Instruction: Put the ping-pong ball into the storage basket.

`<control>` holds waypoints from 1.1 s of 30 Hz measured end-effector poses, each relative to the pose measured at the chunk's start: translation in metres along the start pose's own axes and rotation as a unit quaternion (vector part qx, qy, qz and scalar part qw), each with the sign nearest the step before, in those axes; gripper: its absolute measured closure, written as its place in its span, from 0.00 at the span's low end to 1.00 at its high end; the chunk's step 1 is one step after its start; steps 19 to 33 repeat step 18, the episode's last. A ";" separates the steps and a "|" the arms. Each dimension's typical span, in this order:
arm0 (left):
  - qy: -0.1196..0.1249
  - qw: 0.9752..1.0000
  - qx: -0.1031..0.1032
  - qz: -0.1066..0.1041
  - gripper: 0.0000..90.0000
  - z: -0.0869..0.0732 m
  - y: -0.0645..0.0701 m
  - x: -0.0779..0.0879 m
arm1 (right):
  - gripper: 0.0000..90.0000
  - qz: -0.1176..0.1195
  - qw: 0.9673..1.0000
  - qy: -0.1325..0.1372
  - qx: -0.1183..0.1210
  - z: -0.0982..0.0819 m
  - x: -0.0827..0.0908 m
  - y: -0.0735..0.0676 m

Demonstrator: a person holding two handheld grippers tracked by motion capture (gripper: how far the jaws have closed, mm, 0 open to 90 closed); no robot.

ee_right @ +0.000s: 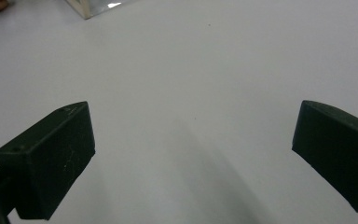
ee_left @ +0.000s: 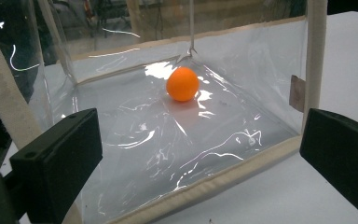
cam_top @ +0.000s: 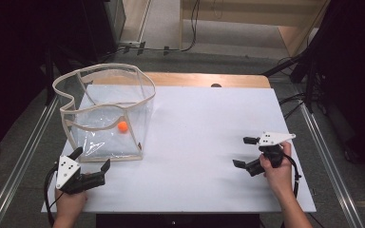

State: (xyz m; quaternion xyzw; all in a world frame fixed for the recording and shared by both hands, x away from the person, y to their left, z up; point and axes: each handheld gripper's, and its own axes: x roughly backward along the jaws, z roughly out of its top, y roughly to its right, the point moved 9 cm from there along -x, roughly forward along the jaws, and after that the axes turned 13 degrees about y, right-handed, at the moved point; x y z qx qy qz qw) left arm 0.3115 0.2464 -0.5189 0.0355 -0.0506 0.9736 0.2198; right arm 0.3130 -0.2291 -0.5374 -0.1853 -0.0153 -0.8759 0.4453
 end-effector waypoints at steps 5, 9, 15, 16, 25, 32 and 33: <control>0.000 1.000 -0.001 0.000 0.00 0.000 0.000 0.000 | 0.00 -0.008 1.000 0.006 -0.006 -0.007 0.009 0.002; -0.001 1.000 -0.001 0.000 0.00 0.000 0.000 0.000 | 0.00 -0.017 1.000 0.017 -0.013 -0.012 0.019 0.006; -0.001 1.000 -0.001 0.000 0.00 0.000 0.000 0.000 | 0.00 -0.032 0.999 0.035 -0.019 -0.018 0.033 0.009; -0.001 1.000 -0.002 0.000 0.00 0.000 0.000 0.000 | 0.00 -0.036 0.998 0.037 -0.021 -0.019 0.036 0.010; -0.001 1.000 -0.002 0.000 0.00 0.000 0.000 0.000 | 0.00 -0.041 0.998 0.043 -0.026 -0.022 0.039 0.011; -0.001 1.000 -0.002 0.000 0.00 0.000 0.000 0.000 | 0.00 -0.041 0.998 0.043 -0.026 -0.022 0.039 0.011; -0.001 1.000 -0.002 0.000 0.00 0.000 0.000 0.000 | 0.00 -0.041 0.998 0.043 -0.026 -0.022 0.039 0.011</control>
